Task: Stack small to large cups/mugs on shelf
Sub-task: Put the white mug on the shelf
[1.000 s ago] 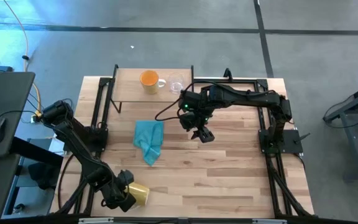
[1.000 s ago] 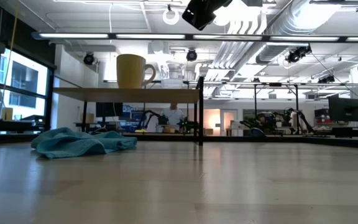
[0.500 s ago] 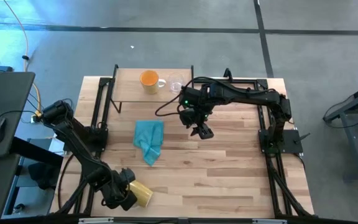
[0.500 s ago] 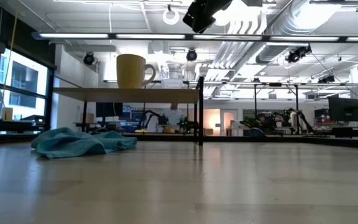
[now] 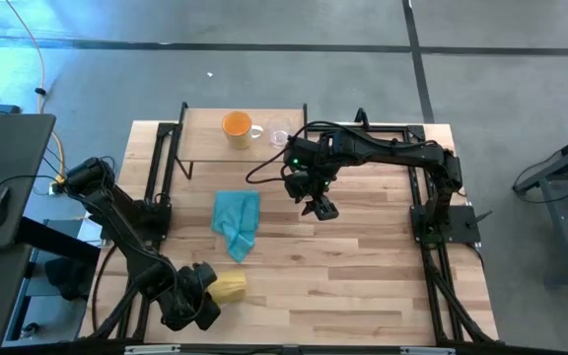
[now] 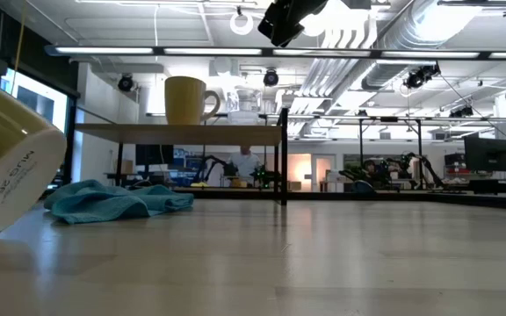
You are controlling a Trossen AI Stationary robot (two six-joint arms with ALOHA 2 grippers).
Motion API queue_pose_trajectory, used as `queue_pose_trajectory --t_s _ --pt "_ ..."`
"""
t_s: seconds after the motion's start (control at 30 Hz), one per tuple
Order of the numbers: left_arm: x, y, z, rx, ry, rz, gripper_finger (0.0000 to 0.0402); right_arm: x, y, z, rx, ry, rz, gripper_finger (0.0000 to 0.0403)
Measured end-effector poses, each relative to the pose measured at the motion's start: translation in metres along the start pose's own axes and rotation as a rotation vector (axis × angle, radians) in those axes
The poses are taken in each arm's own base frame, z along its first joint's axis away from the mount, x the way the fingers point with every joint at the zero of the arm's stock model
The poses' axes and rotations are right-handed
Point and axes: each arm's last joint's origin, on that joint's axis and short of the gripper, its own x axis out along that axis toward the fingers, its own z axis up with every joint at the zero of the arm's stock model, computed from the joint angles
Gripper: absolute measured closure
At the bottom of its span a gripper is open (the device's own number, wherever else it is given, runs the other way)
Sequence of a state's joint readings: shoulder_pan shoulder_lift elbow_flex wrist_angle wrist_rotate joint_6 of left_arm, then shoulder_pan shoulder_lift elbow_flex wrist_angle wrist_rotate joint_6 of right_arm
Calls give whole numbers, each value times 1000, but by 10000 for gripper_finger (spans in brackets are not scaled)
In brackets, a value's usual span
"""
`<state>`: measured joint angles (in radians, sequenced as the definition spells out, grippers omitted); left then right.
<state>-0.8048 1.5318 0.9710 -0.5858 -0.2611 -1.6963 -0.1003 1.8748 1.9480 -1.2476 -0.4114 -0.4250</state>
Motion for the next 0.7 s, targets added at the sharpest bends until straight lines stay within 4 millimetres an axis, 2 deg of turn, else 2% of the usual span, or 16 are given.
queue_pose_trajectory --t_s 0.13,0.37,0.7 --pt "0 0 0 14 0 0 382 0 0 0 0 0 0 222" --pt "-6 1 2 46 21 -6 393 0 0 0 -4 -4 -2 222" --pt "-32 15 30 11 118 58 394 0 -1 1 -7 -14 -6 222"
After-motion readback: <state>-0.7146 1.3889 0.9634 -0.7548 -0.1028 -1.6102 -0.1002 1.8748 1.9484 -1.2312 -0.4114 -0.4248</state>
